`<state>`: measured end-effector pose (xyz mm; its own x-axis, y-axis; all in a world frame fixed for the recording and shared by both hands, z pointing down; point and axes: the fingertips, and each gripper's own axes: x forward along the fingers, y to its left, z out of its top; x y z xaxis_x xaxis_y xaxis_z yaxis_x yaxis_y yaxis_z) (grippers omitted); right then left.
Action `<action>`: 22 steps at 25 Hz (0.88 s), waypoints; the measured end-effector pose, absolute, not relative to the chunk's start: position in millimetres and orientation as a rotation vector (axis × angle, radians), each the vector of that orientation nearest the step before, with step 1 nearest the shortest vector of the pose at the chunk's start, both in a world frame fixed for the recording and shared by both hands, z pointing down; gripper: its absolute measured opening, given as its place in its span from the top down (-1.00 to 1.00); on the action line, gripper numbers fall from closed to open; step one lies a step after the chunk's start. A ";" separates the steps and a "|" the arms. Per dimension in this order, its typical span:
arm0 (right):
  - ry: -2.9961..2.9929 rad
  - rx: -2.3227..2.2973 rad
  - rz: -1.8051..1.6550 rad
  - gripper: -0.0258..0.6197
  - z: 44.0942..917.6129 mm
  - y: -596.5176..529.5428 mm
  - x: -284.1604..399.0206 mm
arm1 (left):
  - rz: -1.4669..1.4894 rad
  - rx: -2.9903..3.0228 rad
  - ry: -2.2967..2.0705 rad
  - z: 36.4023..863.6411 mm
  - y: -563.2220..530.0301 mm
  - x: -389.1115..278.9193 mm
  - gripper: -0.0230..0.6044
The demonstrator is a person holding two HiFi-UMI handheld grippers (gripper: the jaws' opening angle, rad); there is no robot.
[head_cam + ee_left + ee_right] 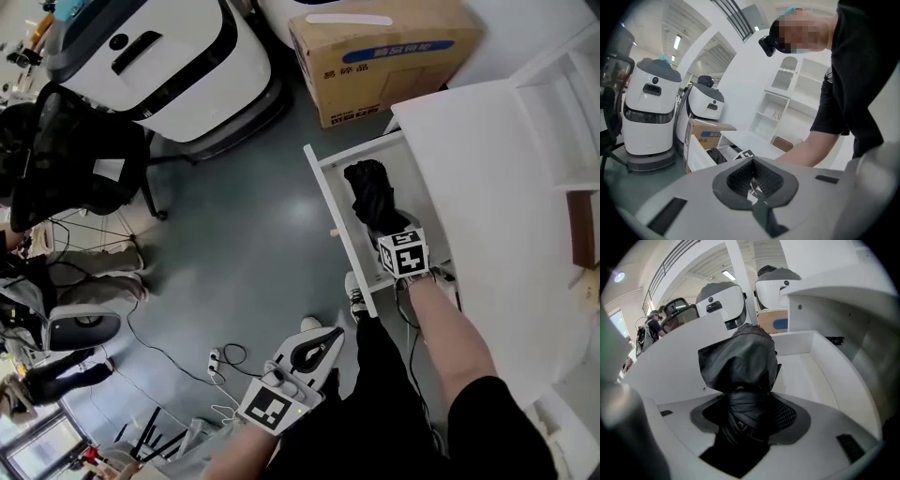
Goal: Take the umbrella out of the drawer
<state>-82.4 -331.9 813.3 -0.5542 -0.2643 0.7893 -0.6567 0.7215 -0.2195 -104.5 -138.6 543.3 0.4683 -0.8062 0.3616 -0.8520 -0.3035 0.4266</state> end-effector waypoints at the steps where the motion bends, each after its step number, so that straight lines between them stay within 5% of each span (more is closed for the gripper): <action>1: -2.163 0.704 0.643 0.15 806.3 -332.0 -82.3 | 0.098 2.158 -1.376 539.8 -137.1 -104.4 0.94; 22: -2.487 1.054 0.635 0.15 559.6 -247.5 -62.2 | 0.053 2.287 -1.454 458.5 -54.2 -150.4 0.94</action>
<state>-62.2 -247.5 559.6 -0.6548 -0.5761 0.4892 -0.7401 0.6199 -0.2606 -150.4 -54.2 458.5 0.4504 -0.8555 0.2554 -0.8718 -0.3597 0.3324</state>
